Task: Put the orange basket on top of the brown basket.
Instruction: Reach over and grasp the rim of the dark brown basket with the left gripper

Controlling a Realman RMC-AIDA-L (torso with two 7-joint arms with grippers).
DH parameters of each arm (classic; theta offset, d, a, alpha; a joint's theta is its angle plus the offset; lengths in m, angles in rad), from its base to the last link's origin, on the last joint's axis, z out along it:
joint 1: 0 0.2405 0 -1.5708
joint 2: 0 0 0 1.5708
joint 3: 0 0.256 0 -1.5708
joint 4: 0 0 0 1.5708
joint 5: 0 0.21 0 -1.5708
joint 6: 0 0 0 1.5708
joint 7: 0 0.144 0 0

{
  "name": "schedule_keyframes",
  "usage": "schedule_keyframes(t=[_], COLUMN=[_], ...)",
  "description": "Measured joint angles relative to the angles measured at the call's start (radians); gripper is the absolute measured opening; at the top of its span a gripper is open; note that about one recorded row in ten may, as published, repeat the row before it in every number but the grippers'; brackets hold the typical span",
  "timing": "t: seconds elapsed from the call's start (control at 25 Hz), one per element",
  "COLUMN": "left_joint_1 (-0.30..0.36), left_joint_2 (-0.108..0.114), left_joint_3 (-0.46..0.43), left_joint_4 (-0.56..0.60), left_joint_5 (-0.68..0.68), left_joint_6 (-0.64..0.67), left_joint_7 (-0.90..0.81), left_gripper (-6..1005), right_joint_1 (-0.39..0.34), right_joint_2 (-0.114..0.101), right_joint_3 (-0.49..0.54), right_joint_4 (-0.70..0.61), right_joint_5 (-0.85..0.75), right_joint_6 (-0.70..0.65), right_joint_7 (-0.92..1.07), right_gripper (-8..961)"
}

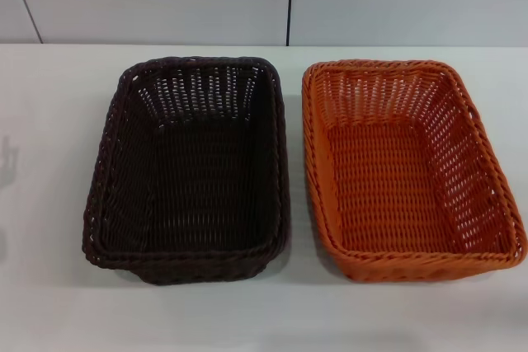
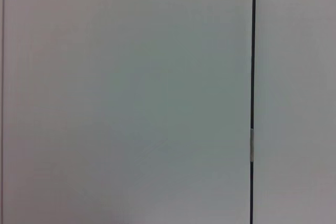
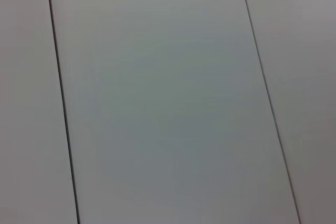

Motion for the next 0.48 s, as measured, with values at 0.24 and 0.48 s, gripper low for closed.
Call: schedule_keyframes(t=[0.24,0.48], left_joint_1=[-0.002,0.053], left_joint_2=[0.001,0.024], left_joint_3=[0.0,0.002], left_joint_4=[-0.003,-0.208], left_joint_5=[0.0,0.037], left_joint_6=[-0.005,-0.192], left_joint_7=[0.0,-0.007], left_gripper=[721,797], right_joint_1=[0.007,0.017], right_joint_2=[-0.001,-0.004], right_joint_3=[0.0,0.0], right_joint_4=[0.002,0.009], right_joint_5=[0.0,0.012], right_joint_6=[-0.001,-0.014], right_joint_7=[0.0,0.0], right_gripper=[609,609])
